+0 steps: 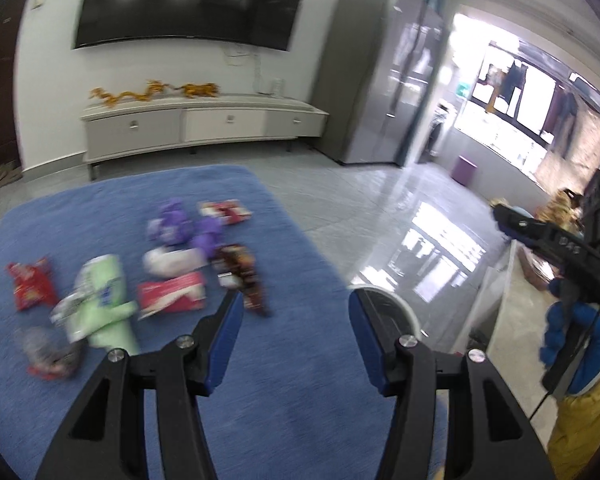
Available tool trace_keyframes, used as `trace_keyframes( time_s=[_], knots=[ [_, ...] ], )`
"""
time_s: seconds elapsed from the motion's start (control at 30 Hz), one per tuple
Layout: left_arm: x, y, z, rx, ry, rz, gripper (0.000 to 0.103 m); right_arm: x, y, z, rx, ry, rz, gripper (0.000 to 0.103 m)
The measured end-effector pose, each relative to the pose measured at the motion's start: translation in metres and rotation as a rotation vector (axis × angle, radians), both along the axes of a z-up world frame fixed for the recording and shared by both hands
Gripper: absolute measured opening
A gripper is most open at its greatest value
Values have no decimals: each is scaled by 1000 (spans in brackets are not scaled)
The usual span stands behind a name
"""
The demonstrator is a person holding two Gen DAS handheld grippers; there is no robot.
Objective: Collect trash
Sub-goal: 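Grasp the green wrapper with the left gripper while the right grasps the brown chip bag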
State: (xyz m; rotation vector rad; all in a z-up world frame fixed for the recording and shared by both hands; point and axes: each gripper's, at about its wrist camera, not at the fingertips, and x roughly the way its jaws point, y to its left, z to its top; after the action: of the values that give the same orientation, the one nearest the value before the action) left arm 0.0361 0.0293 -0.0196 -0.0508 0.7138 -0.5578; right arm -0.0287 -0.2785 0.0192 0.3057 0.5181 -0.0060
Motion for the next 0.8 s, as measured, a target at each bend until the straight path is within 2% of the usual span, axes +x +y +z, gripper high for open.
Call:
trace_keyframes(
  time_s=[0.13, 0.3, 0.67, 0.8],
  knots=[
    [6, 51, -10, -20, 24, 65, 53, 16, 27, 0, -29, 7, 61, 50],
    [22, 89, -29, -49, 68, 84, 52, 43, 53, -16, -37, 49, 127, 50],
    [74, 90, -56, 1, 109, 68, 52, 98, 86, -70, -44, 180, 222, 50],
    [93, 88, -70, 49, 121, 93, 52, 110, 93, -82, -48, 209, 242, 50]
  ],
)
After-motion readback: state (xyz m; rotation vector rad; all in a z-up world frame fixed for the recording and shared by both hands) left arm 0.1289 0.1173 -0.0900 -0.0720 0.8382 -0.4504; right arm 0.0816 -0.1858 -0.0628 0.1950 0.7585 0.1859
